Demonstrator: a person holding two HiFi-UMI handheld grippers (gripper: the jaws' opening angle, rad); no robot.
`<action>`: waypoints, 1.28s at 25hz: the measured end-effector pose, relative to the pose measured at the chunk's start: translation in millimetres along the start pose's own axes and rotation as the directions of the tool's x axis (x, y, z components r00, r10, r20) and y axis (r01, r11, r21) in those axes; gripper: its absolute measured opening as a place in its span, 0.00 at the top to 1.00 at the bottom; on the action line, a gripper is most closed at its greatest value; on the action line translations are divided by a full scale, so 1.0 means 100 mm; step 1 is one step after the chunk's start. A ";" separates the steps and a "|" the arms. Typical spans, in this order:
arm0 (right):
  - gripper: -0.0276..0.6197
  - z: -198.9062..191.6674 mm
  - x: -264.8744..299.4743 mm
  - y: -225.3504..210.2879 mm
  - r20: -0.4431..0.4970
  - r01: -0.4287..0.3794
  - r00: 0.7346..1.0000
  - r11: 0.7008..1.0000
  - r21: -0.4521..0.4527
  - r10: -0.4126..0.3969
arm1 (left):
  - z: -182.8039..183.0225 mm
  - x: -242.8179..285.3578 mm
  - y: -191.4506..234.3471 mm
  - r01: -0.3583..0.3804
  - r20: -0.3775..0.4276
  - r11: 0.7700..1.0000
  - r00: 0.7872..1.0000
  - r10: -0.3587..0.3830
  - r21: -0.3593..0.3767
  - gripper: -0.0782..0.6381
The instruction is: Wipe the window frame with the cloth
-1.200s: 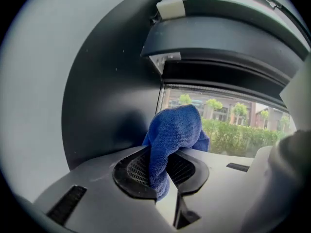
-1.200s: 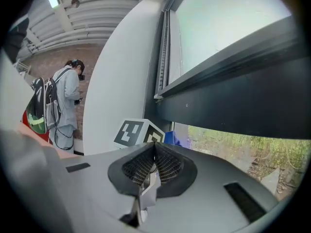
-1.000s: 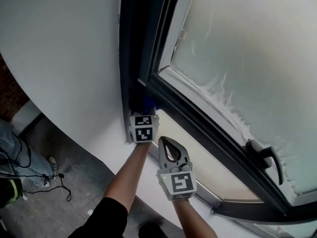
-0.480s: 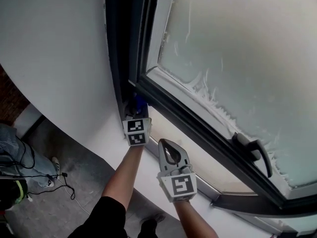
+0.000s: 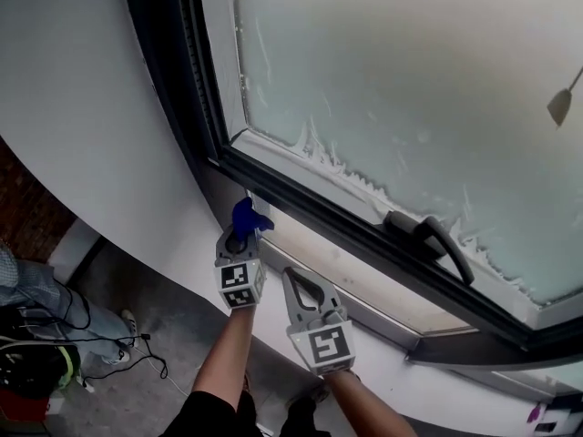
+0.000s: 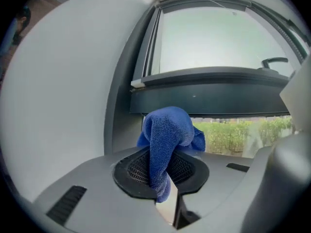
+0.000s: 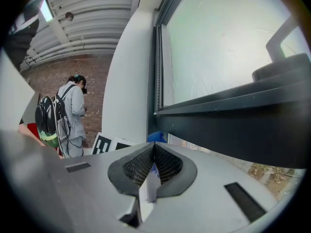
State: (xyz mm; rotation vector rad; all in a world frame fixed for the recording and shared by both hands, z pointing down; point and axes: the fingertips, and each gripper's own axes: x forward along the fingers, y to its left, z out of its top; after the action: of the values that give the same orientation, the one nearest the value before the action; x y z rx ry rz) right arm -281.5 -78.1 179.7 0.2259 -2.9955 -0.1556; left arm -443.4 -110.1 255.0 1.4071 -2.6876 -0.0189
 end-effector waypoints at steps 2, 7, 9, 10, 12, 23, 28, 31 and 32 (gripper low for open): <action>0.95 0.03 -0.19 0.00 0.003 -0.005 1.000 1.000 0.000 0.005 | -0.01 -0.29 -0.13 0.014 -0.005 1.000 1.000 -0.014 0.014 0.82; 0.95 0.04 -0.66 0.06 -0.011 0.000 1.000 1.000 0.017 0.000 | 0.10 -0.95 -0.46 0.030 -0.025 0.999 0.999 -0.029 0.041 0.82; 0.95 0.08 -0.83 0.07 -0.009 0.015 1.000 1.000 0.018 -0.015 | 0.22 -1.16 -0.64 0.061 -0.023 0.995 0.998 -0.060 0.073 0.82; 0.95 0.11 -0.91 0.07 -0.001 0.026 1.000 0.999 0.018 -0.026 | 0.30 -1.26 -0.74 0.086 -0.019 0.992 0.996 -0.085 0.091 0.82; 0.95 0.16 -1.10 0.11 0.013 0.060 0.998 0.998 0.034 -0.060 | 0.45 -1.48 -0.93 0.149 -0.009 0.980 0.989 -0.149 0.133 0.82; 0.95 0.34 -2.05 0.42 0.024 0.304 0.952 0.952 0.037 -0.305 | 1.12 -2.30 -1.87 0.480 0.103 0.847 0.853 -0.511 0.226 0.82; 0.95 0.51 -2.45 0.74 0.048 0.398 0.916 0.917 0.002 -0.398 | 1.30 -2.91 -2.01 0.566 0.142 0.789 0.783 -0.605 0.241 0.82; 0.95 0.56 -2.74 0.88 0.057 0.451 0.891 0.892 0.017 -0.451 | 1.30 -3.28 -2.10 0.616 0.121 0.745 0.744 -0.657 0.255 0.82; 0.95 0.56 -2.84 0.92 0.057 0.468 0.882 0.884 0.013 -0.468 | 1.26 -3.40 -2.15 0.637 0.104 0.726 0.729 -0.677 0.260 0.82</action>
State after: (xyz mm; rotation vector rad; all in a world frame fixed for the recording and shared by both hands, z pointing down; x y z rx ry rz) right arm -24.1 61.7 99.8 0.9621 -2.9341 -0.2133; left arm -87.4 41.3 86.2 2.4852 -2.1896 0.0736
